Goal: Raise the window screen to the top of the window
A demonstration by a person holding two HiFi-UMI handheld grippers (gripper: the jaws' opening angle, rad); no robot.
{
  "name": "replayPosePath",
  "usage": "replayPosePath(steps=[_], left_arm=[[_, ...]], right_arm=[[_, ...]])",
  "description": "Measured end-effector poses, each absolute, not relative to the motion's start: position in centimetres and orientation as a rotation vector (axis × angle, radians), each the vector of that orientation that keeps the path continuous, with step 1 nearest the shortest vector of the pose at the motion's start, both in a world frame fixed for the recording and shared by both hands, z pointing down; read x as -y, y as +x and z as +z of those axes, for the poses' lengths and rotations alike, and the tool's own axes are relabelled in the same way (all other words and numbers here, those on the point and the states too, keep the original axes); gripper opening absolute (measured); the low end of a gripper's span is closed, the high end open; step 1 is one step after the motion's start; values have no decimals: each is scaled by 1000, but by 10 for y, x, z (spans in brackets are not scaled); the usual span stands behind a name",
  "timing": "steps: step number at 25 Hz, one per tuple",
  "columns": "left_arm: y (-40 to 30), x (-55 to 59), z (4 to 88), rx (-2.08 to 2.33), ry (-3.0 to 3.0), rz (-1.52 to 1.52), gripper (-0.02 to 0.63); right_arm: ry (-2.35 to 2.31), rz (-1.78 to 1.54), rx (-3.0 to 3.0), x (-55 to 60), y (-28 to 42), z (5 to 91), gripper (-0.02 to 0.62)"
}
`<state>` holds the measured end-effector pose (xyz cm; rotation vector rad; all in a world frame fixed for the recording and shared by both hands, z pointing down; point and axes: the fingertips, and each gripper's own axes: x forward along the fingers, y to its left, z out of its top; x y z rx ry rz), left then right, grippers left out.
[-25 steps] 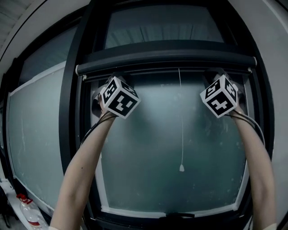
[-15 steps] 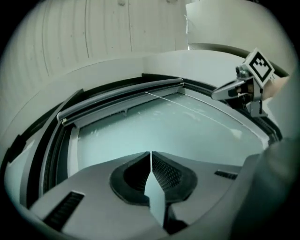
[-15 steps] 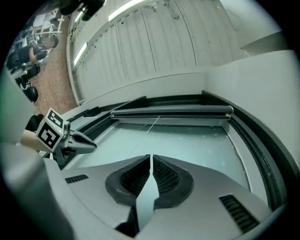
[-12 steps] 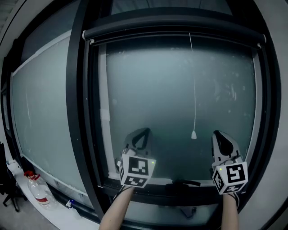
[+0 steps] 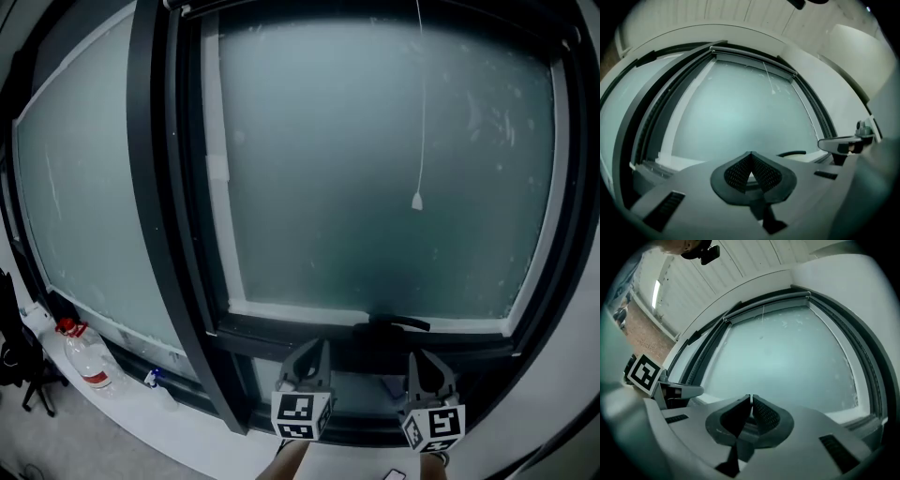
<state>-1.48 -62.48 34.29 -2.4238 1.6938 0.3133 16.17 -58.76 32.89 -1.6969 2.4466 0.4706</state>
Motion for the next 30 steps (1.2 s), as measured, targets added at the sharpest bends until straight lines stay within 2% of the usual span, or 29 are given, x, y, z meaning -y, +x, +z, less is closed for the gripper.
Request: replayPosePath(steps=[6,17,21,30], left_arm=[[-24,619,408,-1706,-2485,160,5],[-33,593,452,-1685,-2580,87,5],[-33,581,469,-1678,-2619,68,5],[-25,503,487,-1740,-2604,16,3]], right_arm=[[-1692,293,-2574,582,150,395,23],[-1790,170,-2615,568,122,431,22],[-1794,226,-2673,550,109,437,23],[-1852,219,-2667,455,145,453,23]])
